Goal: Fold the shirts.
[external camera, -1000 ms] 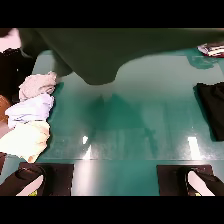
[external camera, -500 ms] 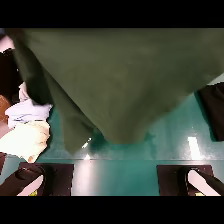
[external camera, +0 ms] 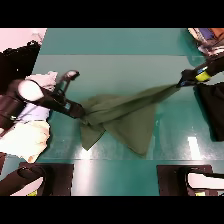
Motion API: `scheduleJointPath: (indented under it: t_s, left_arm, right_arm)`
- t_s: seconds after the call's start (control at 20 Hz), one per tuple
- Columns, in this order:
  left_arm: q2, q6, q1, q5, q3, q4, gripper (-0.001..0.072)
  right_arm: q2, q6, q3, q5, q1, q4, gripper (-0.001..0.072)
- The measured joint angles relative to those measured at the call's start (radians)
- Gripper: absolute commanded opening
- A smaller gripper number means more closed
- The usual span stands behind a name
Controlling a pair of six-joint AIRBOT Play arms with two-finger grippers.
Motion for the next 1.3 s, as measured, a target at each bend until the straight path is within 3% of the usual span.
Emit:
scheduleJointPath:
  t_s: [0.05,0.1,0.15,0.35,0.55,0.8,1.05,1.3]
  left_arm:
    - [-0.017,0.007,-0.007,0.048,-0.044,-0.001,0.0107]
    - [-0.029,0.011,-0.011,0.079,-0.072,-0.005,0.0441]
    - [-0.037,0.015,-0.015,0.1,-0.088,-0.011,0.0532]
    - [-0.051,0.022,-0.021,0.071,-0.039,-0.031,0.0531]
    - [-0.055,0.011,-0.01,0.008,0.136,0.093,0.0531]
    - [-0.084,-0.08,0.196,0.02,0.212,0.181,0.0531]
    - [-0.187,-0.098,0.416,0.004,0.103,0.006,0.0533]
    - [-0.259,-0.084,0.486,0.06,-0.045,-0.153,0.0532]
  right_arm:
    - [-0.023,0.002,-0.027,-0.007,0.014,-0.008,0.0015]
    - [-0.038,0.002,-0.047,-0.012,0.025,-0.015,0.0015]
    - [-0.048,0.003,-0.06,-0.017,0.03,-0.021,0.0015]
    - [-0.063,0.003,-0.076,-0.024,0.031,-0.031,0.0015]
    - [-0.065,0.004,-0.048,-0.023,0.026,-0.032,0.0015]
    - [-0.066,0.004,-0.012,-0.016,0.032,-0.029,0.0015]
    - [-0.066,0.004,-0.003,-0.011,0.033,-0.028,0.0015]
    - [-0.066,0.004,-0.002,-0.008,0.033,-0.028,0.0015]
